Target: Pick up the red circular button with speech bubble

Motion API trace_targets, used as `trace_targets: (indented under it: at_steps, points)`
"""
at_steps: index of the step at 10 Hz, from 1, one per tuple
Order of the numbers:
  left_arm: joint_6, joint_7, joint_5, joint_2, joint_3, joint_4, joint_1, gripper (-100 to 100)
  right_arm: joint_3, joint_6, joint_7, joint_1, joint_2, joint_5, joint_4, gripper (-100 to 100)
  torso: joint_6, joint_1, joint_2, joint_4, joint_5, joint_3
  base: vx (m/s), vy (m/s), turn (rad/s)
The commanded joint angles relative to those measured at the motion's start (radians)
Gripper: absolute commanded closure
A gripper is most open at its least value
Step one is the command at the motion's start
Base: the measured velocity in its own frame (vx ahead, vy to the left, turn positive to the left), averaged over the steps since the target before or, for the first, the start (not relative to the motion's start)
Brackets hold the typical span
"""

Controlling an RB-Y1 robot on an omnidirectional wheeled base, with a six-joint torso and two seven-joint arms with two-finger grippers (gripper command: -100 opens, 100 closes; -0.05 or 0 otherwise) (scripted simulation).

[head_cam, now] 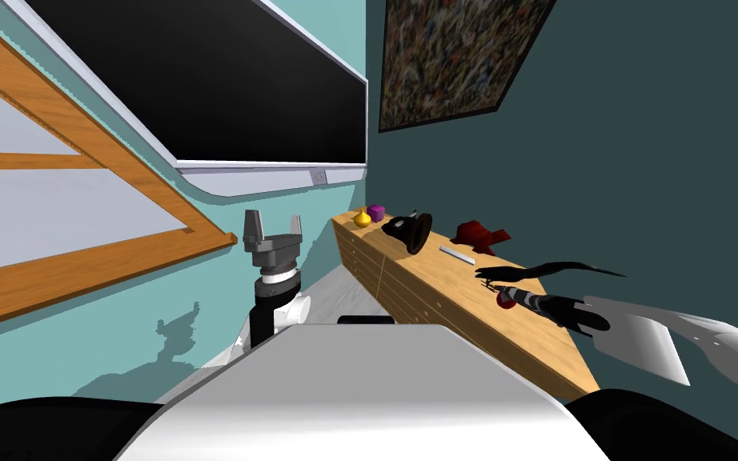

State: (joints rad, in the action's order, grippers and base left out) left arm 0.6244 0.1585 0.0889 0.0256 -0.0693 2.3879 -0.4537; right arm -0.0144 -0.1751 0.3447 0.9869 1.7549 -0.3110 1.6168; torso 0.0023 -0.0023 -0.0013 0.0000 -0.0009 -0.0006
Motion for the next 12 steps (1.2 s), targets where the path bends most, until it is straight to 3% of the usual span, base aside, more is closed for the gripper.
trace_targets:
  at_steps: [1,5,6,7,10,11,12]
  points:
    - [0.000,0.000,0.000,0.000,0.000,0.000,0.000,0,0.000,0.000,0.000,0.000,0.000,0.000,0.000,100,0.000,0.000,0.000,0.000,0.000,0.000,0.000,0.000,0.000]
    - [0.000,0.000,0.000,0.000,0.000,0.000,0.000,0,0.000,-0.001,0.000,0.000,0.000,0.000,0.000,100,0.000,-0.001,0.002,0.001,-0.001,0.001,0.001,0.000,0.000]
    - [0.000,0.000,0.000,0.000,0.000,0.000,0.000,0,0.000,-0.001,0.000,0.000,0.000,0.000,0.000,0,0.000,-0.001,0.002,0.001,-0.001,0.001,0.000,0.000,0.000]
    - [0.000,0.000,0.000,0.000,0.000,0.000,0.000,0,-0.021,-0.001,0.011,0.018,0.032,-0.013,0.010,100,0.000,-0.001,0.002,0.001,-0.001,0.001,-0.026,0.006,-0.116]
    - [0.000,0.000,0.000,0.000,0.000,0.000,0.000,0,-0.039,-0.008,0.030,0.028,0.086,-0.034,0.028,100,0.001,0.000,0.005,0.001,0.000,0.003,-0.049,0.009,-0.084]
    - [0.000,0.000,0.000,0.000,0.000,0.000,0.000,0,-0.018,-0.008,0.027,0.008,0.077,-0.030,0.023,100,0.000,0.001,0.005,0.001,0.000,0.003,-0.021,0.007,-0.009]
    - [0.000,0.000,0.000,0.000,0.000,0.000,0.000,0,-0.012,-0.008,0.029,0.002,0.080,-0.032,0.023,0,0.001,0.000,0.004,0.001,0.000,0.003,0.000,0.000,0.000]
